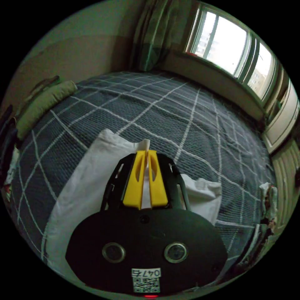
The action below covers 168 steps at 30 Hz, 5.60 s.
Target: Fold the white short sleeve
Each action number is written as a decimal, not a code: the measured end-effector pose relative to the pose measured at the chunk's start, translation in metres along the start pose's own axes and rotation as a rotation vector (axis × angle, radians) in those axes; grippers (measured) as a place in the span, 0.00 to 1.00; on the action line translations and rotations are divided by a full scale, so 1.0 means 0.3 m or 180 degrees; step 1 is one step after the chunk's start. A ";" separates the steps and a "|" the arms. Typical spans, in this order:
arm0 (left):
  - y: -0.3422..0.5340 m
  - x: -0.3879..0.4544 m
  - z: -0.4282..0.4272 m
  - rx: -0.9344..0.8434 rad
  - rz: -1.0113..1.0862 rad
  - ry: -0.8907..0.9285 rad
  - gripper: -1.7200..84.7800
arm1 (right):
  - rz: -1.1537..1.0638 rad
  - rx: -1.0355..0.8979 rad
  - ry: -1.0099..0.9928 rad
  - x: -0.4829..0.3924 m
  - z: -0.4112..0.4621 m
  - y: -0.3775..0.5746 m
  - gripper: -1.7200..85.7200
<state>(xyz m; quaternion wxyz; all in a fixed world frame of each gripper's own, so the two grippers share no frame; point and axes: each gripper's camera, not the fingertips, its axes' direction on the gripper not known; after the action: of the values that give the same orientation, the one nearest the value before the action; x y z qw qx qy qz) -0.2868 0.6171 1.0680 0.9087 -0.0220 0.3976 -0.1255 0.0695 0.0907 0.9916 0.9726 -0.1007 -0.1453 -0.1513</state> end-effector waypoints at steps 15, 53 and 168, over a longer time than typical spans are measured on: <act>0.031 0.090 -0.181 0.0542 0.0530 0.0021 0.09 | -0.0497 0.1256 -0.0395 -0.129 -1.069 0.725 0.06; -0.476 0.216 0.237 0.0058 0.0406 0.0281 0.14 | -0.1180 0.0414 -0.1072 -0.524 -1.764 1.619 0.04; -2.404 -0.437 0.732 0.0000 -0.0934 -0.1262 0.10 | -0.1061 0.1048 -0.2929 -0.237 -2.210 2.039 0.06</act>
<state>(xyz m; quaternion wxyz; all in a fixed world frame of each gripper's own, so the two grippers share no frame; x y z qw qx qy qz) -0.3644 -0.0616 1.4126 0.9410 -0.1037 0.2041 -0.2493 0.3699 0.5218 0.2549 0.7736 0.0221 -0.5941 -0.2194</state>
